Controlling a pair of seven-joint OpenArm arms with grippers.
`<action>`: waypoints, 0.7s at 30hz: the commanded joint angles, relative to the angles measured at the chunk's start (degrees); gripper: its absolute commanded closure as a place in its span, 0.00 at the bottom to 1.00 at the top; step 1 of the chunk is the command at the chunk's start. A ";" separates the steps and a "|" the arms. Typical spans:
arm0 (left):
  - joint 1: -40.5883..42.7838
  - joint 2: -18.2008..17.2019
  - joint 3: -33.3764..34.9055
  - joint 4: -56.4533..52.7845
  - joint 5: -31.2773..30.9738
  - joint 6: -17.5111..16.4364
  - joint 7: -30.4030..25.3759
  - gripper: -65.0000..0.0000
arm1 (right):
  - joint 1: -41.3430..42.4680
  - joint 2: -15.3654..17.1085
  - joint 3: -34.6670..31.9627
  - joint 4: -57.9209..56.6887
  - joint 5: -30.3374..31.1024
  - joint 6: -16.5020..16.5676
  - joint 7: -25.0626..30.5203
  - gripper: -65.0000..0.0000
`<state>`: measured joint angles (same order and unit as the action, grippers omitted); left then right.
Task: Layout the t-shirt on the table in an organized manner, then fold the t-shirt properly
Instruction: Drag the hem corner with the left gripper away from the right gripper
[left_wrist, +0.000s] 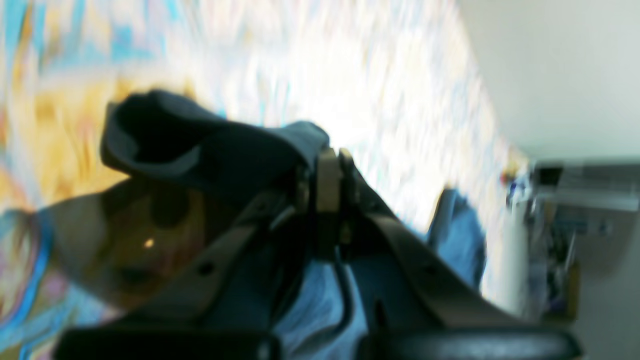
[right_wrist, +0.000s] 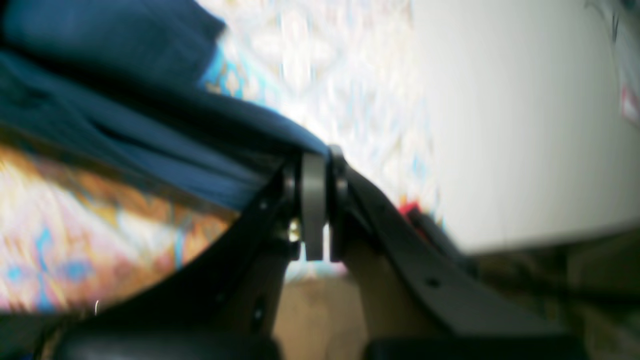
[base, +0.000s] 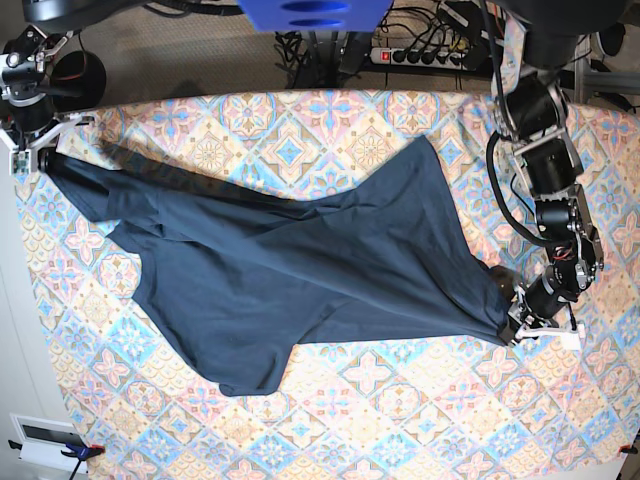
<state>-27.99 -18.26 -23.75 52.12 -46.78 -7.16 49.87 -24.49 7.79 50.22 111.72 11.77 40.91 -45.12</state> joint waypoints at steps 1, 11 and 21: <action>-2.12 -1.12 -0.12 -0.47 -0.20 -0.09 -2.35 1.00 | -0.17 1.13 0.73 0.85 -0.65 -0.91 1.04 0.99; -4.41 -1.21 0.06 -3.46 7.36 -0.01 -3.76 0.62 | -3.33 1.13 0.73 0.85 -0.65 -0.91 0.68 0.99; 9.66 -1.12 0.14 19.31 -0.29 -0.45 12.42 0.29 | -3.07 1.13 0.38 0.76 -0.65 -0.91 -1.69 0.99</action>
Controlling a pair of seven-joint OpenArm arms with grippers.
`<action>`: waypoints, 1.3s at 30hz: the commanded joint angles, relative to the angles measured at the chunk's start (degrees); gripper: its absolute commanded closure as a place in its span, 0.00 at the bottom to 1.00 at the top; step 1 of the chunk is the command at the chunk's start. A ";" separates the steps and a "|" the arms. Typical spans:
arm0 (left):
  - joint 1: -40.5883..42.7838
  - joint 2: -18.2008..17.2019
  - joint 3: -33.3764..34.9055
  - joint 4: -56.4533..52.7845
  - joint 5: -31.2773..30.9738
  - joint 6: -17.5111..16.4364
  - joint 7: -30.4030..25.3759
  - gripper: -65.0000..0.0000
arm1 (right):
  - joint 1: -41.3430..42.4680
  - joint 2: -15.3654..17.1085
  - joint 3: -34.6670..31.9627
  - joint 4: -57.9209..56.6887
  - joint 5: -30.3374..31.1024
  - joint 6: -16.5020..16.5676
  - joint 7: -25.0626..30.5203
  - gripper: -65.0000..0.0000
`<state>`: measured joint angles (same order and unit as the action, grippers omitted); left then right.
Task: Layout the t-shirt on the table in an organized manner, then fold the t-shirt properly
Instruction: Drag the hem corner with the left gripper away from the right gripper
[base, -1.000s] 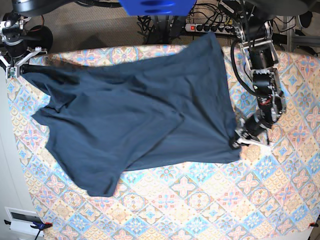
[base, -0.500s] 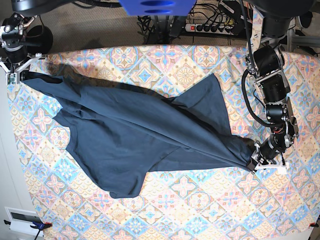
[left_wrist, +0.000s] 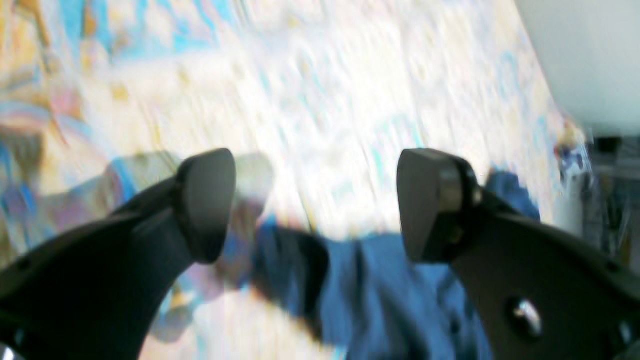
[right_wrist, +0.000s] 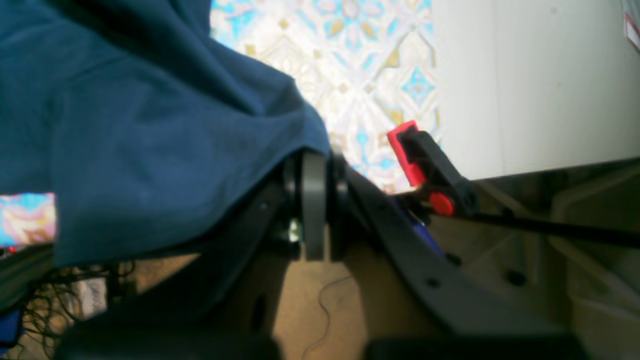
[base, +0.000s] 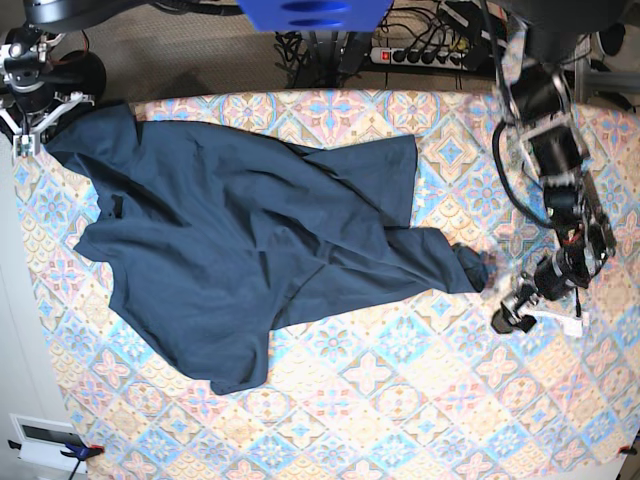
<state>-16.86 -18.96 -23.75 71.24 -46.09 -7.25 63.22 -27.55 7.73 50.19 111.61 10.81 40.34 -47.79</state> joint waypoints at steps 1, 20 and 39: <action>2.14 0.81 0.14 5.37 -1.96 -0.36 0.12 0.31 | -0.01 1.20 0.40 0.87 0.31 -0.34 0.98 0.99; 2.14 4.76 9.73 -3.42 1.38 -0.27 -9.29 0.36 | 0.08 1.20 -2.94 0.87 0.22 -0.34 1.06 0.99; -27.84 3.18 12.80 -31.11 1.29 0.08 -26.25 1.00 | -0.10 1.20 -4.79 1.22 2.33 -0.34 0.71 0.99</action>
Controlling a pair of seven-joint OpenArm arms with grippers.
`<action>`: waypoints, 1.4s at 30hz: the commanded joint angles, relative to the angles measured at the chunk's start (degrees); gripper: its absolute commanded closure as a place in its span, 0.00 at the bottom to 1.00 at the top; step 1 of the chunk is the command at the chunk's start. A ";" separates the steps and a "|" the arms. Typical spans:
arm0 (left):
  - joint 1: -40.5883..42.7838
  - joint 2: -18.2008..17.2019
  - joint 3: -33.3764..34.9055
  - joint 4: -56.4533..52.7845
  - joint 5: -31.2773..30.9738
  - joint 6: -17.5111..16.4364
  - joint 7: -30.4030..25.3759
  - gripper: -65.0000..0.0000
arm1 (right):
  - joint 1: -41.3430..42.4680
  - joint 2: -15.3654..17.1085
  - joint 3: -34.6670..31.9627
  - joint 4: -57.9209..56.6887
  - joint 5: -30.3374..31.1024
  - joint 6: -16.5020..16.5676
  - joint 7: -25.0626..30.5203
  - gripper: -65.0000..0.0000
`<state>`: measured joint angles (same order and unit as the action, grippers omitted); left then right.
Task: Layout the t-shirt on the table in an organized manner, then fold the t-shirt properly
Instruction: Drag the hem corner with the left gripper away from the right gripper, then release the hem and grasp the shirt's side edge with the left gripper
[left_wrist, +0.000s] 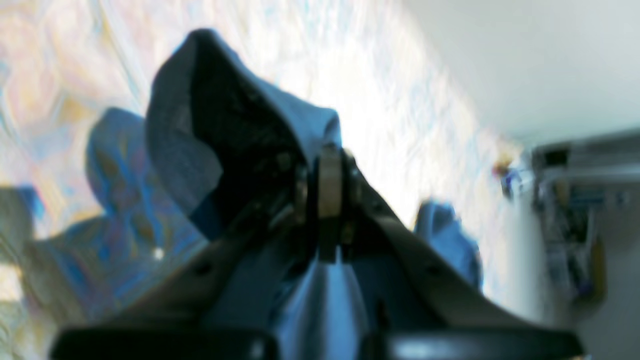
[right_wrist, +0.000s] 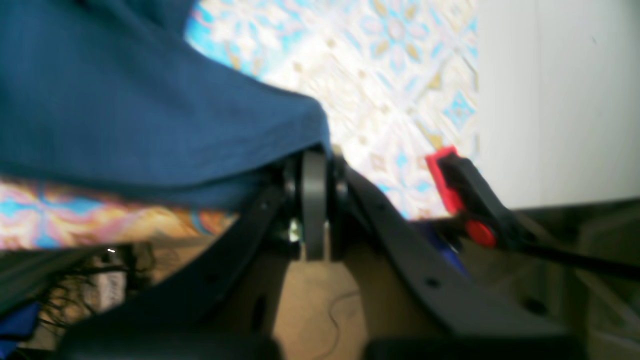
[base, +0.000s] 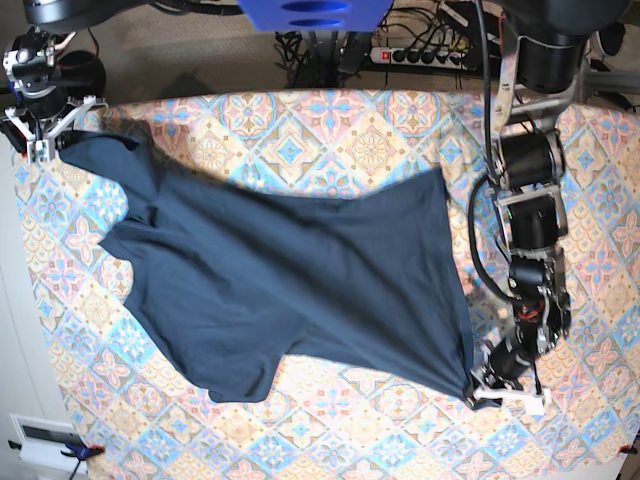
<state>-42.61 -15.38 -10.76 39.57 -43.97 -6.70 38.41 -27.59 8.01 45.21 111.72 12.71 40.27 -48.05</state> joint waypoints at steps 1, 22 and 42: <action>-3.94 -0.49 -0.18 -1.64 -0.83 -0.47 -3.12 1.00 | -0.05 0.91 -0.77 1.20 1.31 -0.27 0.98 0.99; 2.30 -5.50 17.14 4.60 -4.17 -0.47 -4.96 0.26 | 5.31 0.91 -8.07 1.03 4.83 -0.27 0.89 0.99; 45.56 -2.78 -1.15 51.37 -9.27 -0.47 15.26 0.42 | 5.31 0.91 -8.16 0.94 4.83 -0.27 0.89 0.99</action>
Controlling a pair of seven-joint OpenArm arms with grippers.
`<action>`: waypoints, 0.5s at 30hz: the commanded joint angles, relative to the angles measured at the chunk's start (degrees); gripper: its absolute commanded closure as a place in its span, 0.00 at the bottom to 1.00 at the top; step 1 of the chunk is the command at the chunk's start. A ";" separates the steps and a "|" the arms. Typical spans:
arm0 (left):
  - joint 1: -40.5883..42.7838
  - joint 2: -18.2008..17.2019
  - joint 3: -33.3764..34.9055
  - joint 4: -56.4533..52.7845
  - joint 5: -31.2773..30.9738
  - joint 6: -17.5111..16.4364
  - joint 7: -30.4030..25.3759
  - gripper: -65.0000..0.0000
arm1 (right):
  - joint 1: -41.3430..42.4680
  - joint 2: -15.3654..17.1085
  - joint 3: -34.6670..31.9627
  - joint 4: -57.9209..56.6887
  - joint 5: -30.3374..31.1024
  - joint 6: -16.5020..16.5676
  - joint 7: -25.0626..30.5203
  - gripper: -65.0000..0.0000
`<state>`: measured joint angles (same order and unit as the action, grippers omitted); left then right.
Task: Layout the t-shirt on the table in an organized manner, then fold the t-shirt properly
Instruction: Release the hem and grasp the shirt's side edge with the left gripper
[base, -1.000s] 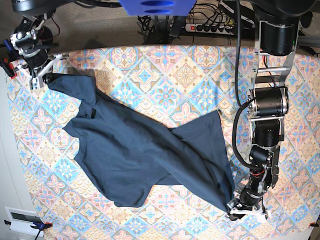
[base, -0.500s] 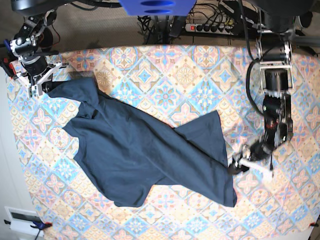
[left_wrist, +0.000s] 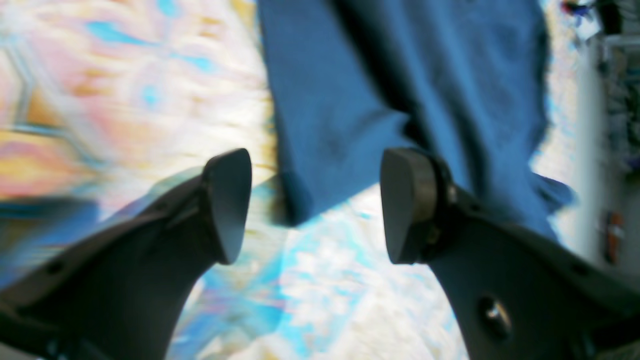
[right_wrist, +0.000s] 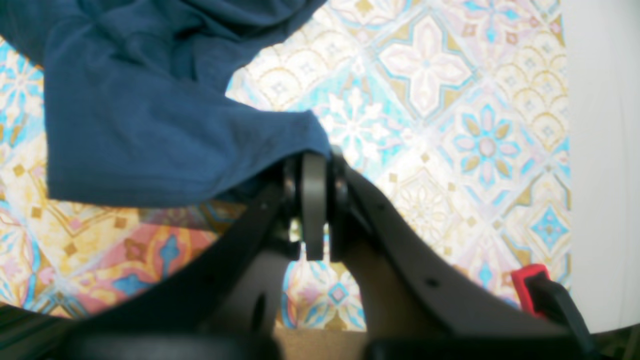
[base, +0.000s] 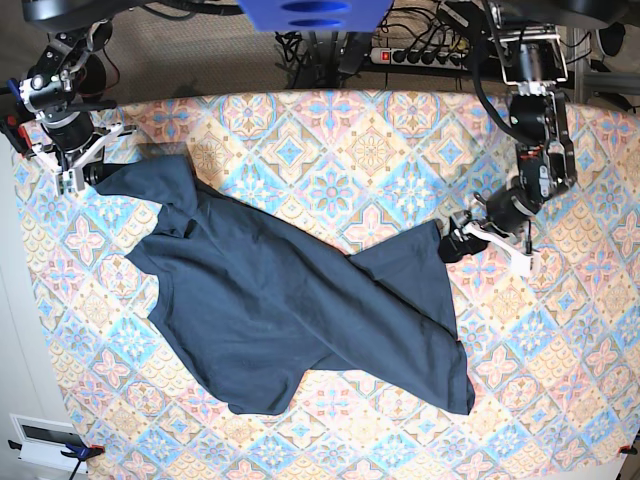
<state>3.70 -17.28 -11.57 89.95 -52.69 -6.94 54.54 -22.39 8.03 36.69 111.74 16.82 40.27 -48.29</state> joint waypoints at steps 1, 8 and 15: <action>-0.58 -0.70 -0.25 1.17 -0.46 -0.14 -0.87 0.42 | 0.11 0.89 0.37 0.92 0.72 -0.27 1.13 0.99; -0.58 1.32 -0.25 1.17 1.74 -0.14 -0.87 0.42 | 0.11 0.89 0.46 0.92 0.72 -0.27 1.13 0.99; -0.85 3.87 -0.16 0.11 1.83 -0.14 -0.87 0.42 | -0.07 0.89 0.46 1.00 0.72 -0.27 1.13 0.99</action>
<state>3.62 -13.21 -11.66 89.45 -49.93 -6.48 54.15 -22.41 8.12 36.75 111.74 16.80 40.25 -48.29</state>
